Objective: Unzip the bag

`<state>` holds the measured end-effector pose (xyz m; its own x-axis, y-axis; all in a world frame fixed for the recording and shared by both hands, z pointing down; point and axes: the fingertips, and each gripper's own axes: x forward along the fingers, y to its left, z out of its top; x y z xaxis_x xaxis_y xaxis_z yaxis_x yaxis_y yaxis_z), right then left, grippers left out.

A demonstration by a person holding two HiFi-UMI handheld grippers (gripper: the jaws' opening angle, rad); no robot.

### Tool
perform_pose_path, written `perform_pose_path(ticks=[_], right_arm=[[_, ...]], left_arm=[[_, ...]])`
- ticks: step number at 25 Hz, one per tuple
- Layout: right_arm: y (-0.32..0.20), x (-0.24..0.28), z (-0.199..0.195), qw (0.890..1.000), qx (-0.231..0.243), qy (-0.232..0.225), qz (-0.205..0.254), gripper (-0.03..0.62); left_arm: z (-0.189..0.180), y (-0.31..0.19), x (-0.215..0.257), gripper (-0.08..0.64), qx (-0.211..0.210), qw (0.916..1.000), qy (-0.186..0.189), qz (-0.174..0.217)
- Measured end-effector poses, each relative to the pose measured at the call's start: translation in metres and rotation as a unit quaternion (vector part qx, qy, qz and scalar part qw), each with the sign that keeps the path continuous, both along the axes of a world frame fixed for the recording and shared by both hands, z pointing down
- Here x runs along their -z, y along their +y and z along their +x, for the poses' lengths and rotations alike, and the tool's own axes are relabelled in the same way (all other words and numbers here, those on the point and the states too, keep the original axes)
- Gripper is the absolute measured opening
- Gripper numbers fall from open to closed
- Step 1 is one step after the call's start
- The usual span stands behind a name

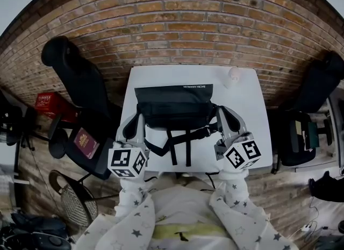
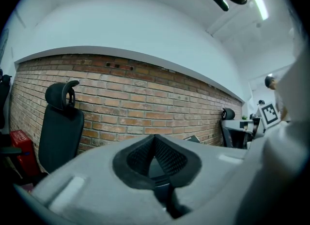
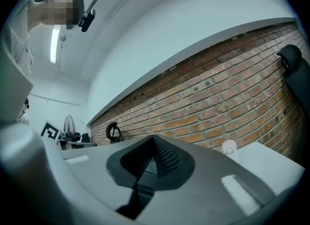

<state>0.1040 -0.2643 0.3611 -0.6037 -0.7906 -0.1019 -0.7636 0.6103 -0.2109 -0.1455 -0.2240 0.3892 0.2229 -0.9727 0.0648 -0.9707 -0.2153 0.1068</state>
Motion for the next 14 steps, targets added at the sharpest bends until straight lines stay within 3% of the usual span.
perform_pose_path(ticks=[14], right_arm=[[-0.0018,-0.0078,0.0049,1.0,-0.008,-0.005,-0.008,0.006]], left_arm=[[-0.005,0.0022,-0.0006,-0.003,0.008,0.9999,-0.006,-0.001]])
